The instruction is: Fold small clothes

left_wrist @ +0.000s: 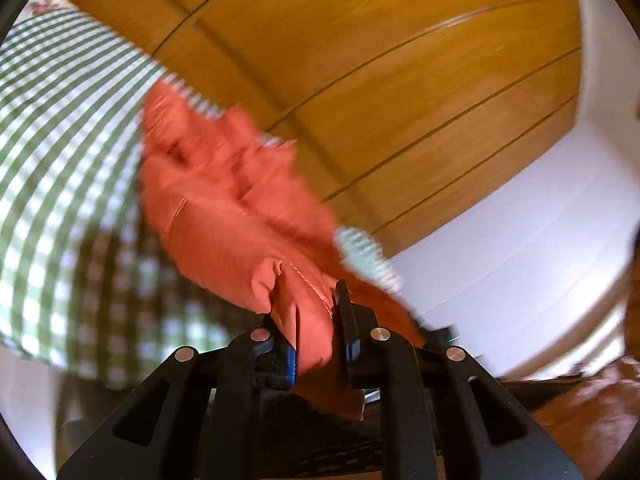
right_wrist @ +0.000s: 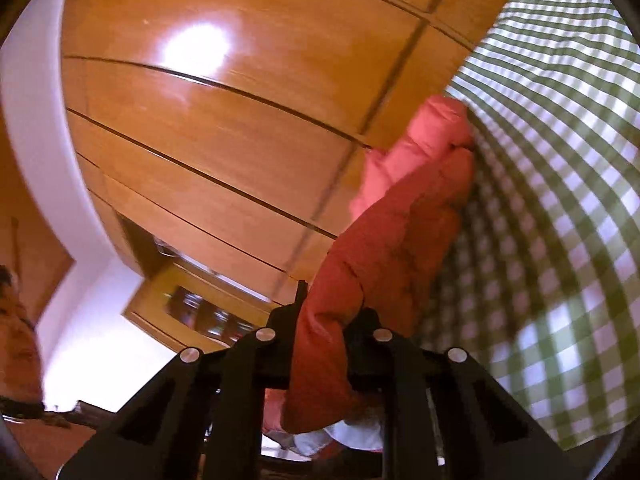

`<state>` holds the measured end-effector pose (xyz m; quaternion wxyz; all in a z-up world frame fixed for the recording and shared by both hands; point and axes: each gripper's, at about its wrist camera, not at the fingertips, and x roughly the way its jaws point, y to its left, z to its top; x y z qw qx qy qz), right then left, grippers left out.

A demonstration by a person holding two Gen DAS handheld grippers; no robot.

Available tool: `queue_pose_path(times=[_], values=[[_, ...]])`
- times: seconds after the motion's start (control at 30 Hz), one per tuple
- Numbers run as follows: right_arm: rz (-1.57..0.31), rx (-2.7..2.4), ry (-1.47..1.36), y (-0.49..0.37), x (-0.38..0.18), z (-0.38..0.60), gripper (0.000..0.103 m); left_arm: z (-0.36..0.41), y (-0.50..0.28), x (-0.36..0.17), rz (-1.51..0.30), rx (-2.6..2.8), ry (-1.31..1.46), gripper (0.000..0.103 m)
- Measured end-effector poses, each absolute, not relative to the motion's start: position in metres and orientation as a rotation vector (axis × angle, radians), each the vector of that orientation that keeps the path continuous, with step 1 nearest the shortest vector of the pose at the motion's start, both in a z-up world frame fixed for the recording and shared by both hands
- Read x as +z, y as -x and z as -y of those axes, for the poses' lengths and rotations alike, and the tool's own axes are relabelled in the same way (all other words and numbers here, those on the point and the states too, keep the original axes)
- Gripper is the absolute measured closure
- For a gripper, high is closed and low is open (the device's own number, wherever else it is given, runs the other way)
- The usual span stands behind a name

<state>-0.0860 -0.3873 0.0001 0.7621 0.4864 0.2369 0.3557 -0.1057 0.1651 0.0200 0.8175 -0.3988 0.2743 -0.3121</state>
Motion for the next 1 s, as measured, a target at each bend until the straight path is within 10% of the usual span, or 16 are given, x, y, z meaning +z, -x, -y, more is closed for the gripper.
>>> queue_pose_path(times=[0.43,1.0], values=[[-0.223,1.010,-1.126,0.147,0.066,0.397,0.090,-0.202,0.147,0.077,-0.266,-0.923,1.043,0.088],[-0.473,0.701,-1.297,-0.017,0.009,0.386,0.090,-0.216,-0.033,0.012,-0.534,-0.527,1.109,0.087]])
